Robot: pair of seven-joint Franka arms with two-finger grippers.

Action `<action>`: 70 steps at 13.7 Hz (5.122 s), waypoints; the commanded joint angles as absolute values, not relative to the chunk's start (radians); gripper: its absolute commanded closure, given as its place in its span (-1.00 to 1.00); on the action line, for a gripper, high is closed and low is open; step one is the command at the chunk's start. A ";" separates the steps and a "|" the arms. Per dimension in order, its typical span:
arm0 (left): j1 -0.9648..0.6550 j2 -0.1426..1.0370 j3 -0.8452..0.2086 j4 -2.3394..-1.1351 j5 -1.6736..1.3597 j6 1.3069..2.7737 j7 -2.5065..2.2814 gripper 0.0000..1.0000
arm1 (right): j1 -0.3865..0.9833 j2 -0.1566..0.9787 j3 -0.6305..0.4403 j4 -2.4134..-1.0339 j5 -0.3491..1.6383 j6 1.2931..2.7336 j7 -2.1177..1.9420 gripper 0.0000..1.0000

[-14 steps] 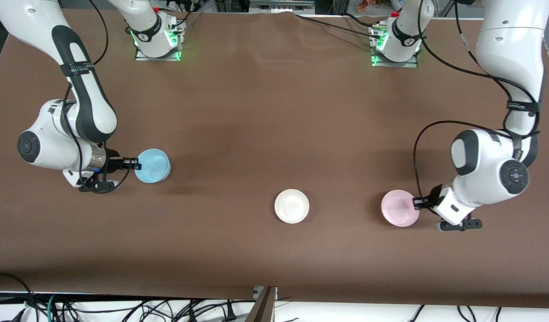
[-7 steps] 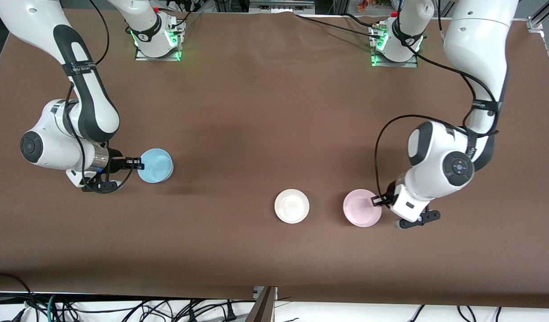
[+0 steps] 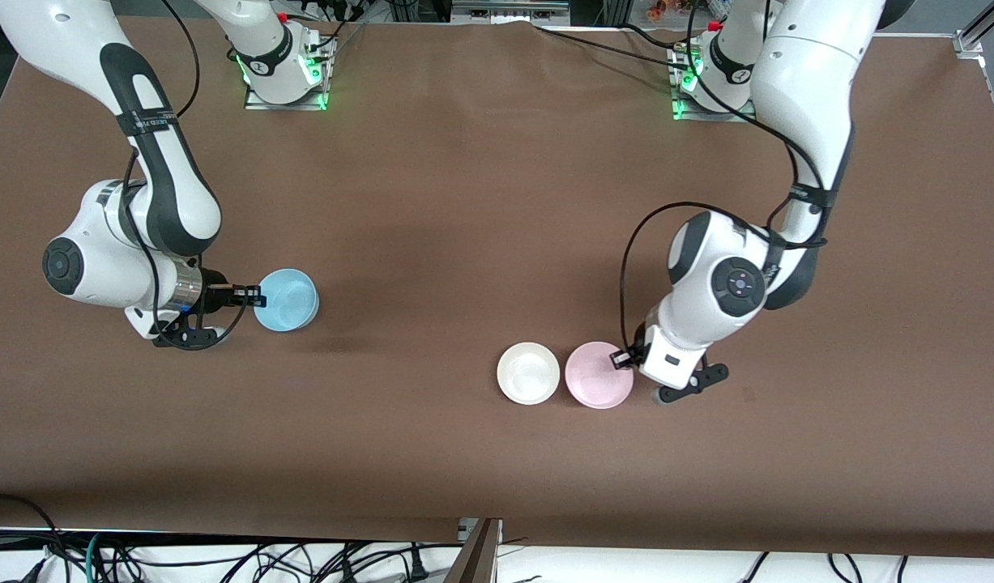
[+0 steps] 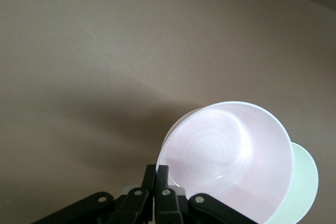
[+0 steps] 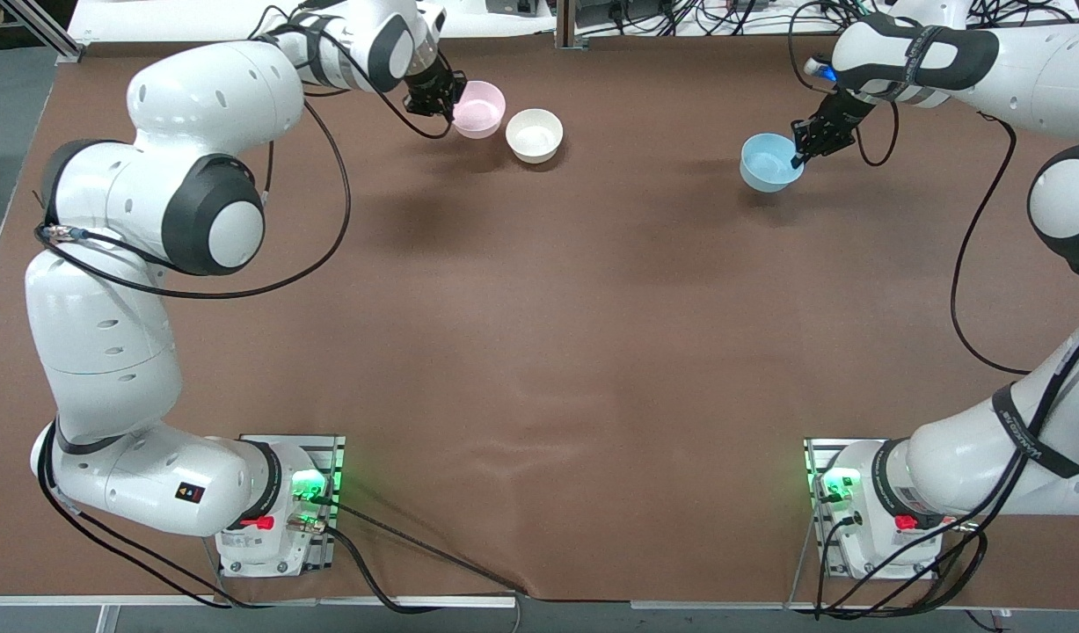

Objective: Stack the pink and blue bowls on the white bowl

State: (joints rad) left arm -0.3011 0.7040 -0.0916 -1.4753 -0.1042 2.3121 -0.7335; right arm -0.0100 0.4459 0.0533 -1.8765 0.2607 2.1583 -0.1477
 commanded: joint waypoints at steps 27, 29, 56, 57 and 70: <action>-0.459 0.815 -0.075 -1.387 -0.176 2.430 -0.966 1.00 | 0.031 0.433 0.083 -1.848 0.278 2.145 -0.015 1.00; -0.460 0.822 -0.075 -1.387 -0.173 2.447 -0.966 1.00 | 0.057 0.433 0.083 -1.847 0.278 2.146 0.029 1.00; -0.405 0.793 -0.080 -1.177 -0.179 2.165 -0.966 0.66 | 0.322 0.512 0.083 -1.729 0.321 2.302 0.555 1.00; -0.393 0.781 -0.080 -1.143 -0.181 2.104 -0.966 0.68 | 0.354 0.541 0.083 -1.689 0.319 2.325 0.621 1.00; -0.111 0.548 -0.077 -1.037 -0.216 1.562 -0.623 0.68 | 0.595 0.877 0.072 -1.345 0.304 2.697 0.930 1.00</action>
